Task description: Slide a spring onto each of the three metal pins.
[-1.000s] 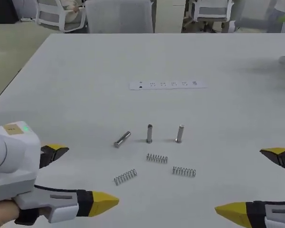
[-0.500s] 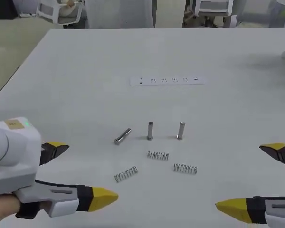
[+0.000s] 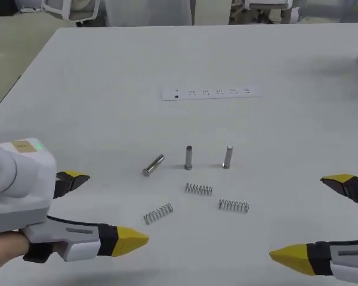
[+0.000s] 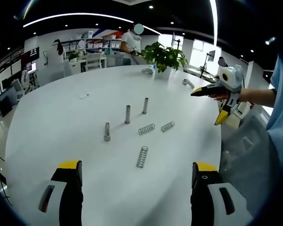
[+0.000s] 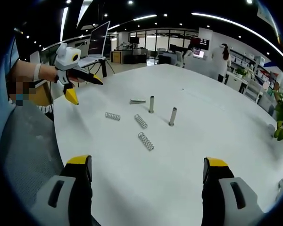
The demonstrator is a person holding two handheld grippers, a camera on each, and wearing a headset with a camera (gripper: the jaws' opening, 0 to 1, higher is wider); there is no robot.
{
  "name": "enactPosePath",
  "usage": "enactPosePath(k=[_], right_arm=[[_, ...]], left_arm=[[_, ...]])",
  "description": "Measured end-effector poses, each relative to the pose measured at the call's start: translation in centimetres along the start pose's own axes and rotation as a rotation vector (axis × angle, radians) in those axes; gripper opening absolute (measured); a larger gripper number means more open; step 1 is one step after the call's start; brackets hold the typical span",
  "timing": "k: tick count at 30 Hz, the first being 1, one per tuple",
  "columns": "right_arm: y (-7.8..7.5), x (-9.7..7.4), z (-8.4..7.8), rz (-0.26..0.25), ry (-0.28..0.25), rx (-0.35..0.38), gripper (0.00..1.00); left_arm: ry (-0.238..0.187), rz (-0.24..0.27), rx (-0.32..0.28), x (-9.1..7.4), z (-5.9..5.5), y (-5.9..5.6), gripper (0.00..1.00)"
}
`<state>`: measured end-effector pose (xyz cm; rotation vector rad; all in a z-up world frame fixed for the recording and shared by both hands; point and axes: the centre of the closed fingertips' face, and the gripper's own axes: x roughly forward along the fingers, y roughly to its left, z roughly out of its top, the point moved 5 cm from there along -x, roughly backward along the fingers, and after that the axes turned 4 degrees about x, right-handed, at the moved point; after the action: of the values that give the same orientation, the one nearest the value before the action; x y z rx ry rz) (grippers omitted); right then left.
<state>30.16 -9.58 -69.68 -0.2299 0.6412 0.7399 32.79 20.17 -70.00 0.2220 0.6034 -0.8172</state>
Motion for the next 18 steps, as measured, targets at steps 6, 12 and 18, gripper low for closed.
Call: enactPosePath(k=[6, 12, 18], right_arm=[[-0.1, 0.4, -0.2, 0.003, 0.007, 0.007, 0.98], [-0.5, 1.0, 0.1, 0.003, 0.002, 0.010, 0.99], [-0.8, 1.5, 0.3, 0.004, 0.005, 0.010, 1.00]], left_arm=[[0.009, -0.006, -0.001, 0.6, -0.2, 0.4, 0.94], [0.008, -0.013, -0.004, 1.4, -0.1, 0.7, 0.95], [0.002, -0.007, -0.007, 1.7, 0.1, 1.1, 0.98]])
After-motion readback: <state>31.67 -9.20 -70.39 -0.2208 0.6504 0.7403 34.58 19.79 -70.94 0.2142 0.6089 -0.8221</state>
